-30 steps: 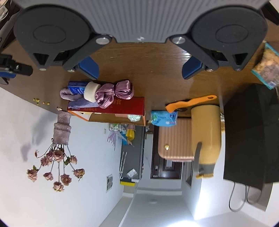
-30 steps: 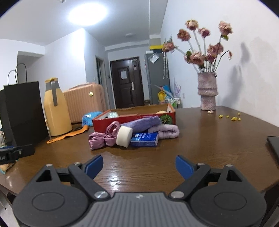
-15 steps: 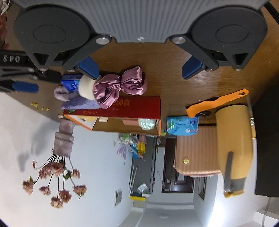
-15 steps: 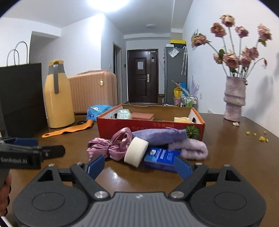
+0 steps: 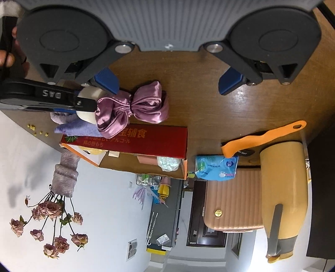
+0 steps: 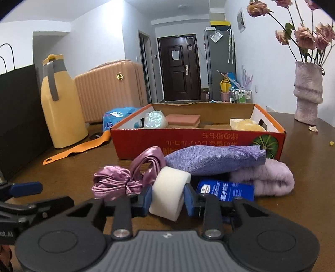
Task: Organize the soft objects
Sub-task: 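Grasp the white foam roll with both grippers, then carry the white foam roll with both grippers over the box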
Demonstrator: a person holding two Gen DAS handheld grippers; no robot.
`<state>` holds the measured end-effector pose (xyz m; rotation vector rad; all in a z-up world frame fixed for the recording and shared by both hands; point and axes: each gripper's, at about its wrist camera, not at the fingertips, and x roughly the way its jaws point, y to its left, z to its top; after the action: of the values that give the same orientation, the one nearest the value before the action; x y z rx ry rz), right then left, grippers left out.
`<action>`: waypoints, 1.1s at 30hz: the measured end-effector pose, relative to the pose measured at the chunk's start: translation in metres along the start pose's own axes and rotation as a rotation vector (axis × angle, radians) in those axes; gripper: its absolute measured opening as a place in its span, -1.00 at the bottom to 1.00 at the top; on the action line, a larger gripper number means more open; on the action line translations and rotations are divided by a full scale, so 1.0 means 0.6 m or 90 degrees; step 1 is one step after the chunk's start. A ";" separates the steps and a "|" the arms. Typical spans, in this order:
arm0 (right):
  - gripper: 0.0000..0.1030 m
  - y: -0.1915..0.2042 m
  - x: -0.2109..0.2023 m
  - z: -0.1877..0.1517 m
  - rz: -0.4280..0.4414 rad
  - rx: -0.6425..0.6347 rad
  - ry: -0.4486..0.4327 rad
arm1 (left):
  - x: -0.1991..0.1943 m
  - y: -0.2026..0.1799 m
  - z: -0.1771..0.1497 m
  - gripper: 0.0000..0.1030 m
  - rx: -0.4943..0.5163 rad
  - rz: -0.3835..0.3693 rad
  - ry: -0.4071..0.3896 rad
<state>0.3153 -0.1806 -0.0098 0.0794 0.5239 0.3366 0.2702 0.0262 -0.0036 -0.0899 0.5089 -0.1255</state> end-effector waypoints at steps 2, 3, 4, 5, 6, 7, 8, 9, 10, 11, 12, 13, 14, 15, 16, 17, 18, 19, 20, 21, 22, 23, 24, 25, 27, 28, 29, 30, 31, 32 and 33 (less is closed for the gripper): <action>-0.40 -0.005 -0.025 -0.012 0.025 0.022 0.003 | -0.009 -0.005 -0.003 1.00 -0.003 -0.005 0.003; -0.40 -0.008 -0.042 -0.021 0.048 0.038 0.006 | -0.015 -0.008 -0.005 1.00 -0.003 -0.008 0.005; -0.40 -0.013 -0.059 -0.029 0.078 0.059 0.012 | -0.021 -0.013 -0.007 1.00 -0.002 -0.012 0.006; -0.40 -0.019 -0.077 -0.040 0.119 0.087 0.023 | -0.029 -0.020 -0.010 1.00 -0.001 -0.020 0.004; -0.40 -0.023 -0.089 -0.049 0.155 0.106 0.036 | -0.037 -0.025 -0.012 1.00 0.002 -0.030 0.002; -0.39 -0.029 -0.100 -0.060 0.188 0.126 0.052 | -0.043 -0.032 -0.015 1.00 0.005 -0.039 0.002; -0.37 -0.033 -0.106 -0.069 0.207 0.142 0.062 | -0.048 -0.039 -0.018 1.00 0.008 -0.044 0.002; -0.34 -0.041 -0.110 -0.079 0.210 0.158 0.068 | -0.049 -0.045 -0.021 1.00 0.012 -0.047 0.004; -0.27 -0.048 -0.112 -0.088 0.197 0.166 0.076 | -0.048 -0.051 -0.024 1.00 0.015 -0.047 0.008; -0.21 -0.052 -0.113 -0.093 0.176 0.164 0.082 | -0.047 -0.057 -0.027 1.00 0.016 -0.047 0.012; -0.16 -0.057 -0.117 -0.097 0.145 0.164 0.078 | -0.046 -0.062 -0.029 1.00 0.015 -0.047 0.016; -0.16 -0.061 -0.121 -0.098 0.121 0.166 0.072 | -0.046 -0.066 -0.031 1.00 0.015 -0.052 0.019; -0.16 -0.066 -0.126 -0.098 0.109 0.170 0.067 | -0.047 -0.069 -0.032 1.00 0.014 -0.058 0.021; -0.16 -0.071 -0.130 -0.098 0.108 0.172 0.059 | -0.047 -0.073 -0.033 1.00 0.011 -0.063 0.024; -0.16 -0.074 -0.135 -0.097 0.108 0.175 0.047 | -0.047 -0.076 -0.033 0.99 0.006 -0.070 0.027; -0.16 -0.076 -0.139 -0.095 0.108 0.176 0.037 | -0.046 -0.078 -0.033 0.99 0.001 -0.077 0.031; -0.16 -0.080 -0.141 -0.095 0.107 0.177 0.032 | -0.045 -0.081 -0.034 0.99 -0.004 -0.082 0.034; -0.18 -0.081 -0.140 -0.094 0.106 0.179 0.029 | -0.043 -0.084 -0.034 0.94 -0.008 -0.090 0.040; -0.18 -0.084 -0.136 -0.093 0.106 0.183 0.030 | -0.041 -0.088 -0.034 0.91 -0.008 -0.096 0.044; -0.18 -0.085 -0.132 -0.094 0.106 0.187 0.034 | -0.037 -0.093 -0.035 0.83 -0.007 -0.101 0.049; -0.21 -0.084 -0.128 -0.094 0.105 0.190 0.037 | -0.033 -0.097 -0.035 0.69 -0.007 -0.104 0.054; -0.24 -0.083 -0.123 -0.095 0.106 0.191 0.039 | -0.028 -0.102 -0.034 0.61 -0.005 -0.108 0.060; -0.29 -0.085 -0.121 -0.095 0.108 0.195 0.041 | -0.022 -0.104 -0.034 0.44 -0.004 -0.116 0.070; -0.32 -0.087 -0.116 -0.096 0.111 0.200 0.043 | -0.016 -0.105 -0.035 0.29 -0.007 -0.127 0.080; -0.40 -0.084 -0.110 -0.097 0.113 0.205 0.044 | -0.003 -0.104 -0.036 0.10 -0.030 -0.160 0.108; -0.45 -0.084 -0.108 -0.097 0.113 0.205 0.046 | 0.003 -0.103 -0.038 -0.11 -0.043 -0.178 0.123; -0.46 -0.084 -0.104 -0.098 0.116 0.207 0.047 | 0.009 -0.101 -0.040 -0.20 -0.057 -0.197 0.134; -0.53 -0.084 -0.104 -0.099 0.119 0.209 0.047 | 0.012 -0.100 -0.041 -0.34 -0.069 -0.211 0.137; -0.59 -0.084 -0.103 -0.099 0.124 0.209 0.047 | 0.014 -0.100 -0.041 -0.45 -0.074 -0.221 0.138; -0.59 -0.083 -0.101 -0.099 0.123 0.206 0.047 | 0.015 -0.100 -0.041 -0.51 -0.077 -0.230 0.139; -0.60 -0.081 -0.102 -0.099 0.122 0.202 0.047 | 0.016 -0.100 -0.041 -0.53 -0.077 -0.236 0.139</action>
<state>0.2503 -0.2474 -0.0398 0.4270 0.6419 0.4417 0.2603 -0.0360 -0.0226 -0.2913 0.7149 -0.4705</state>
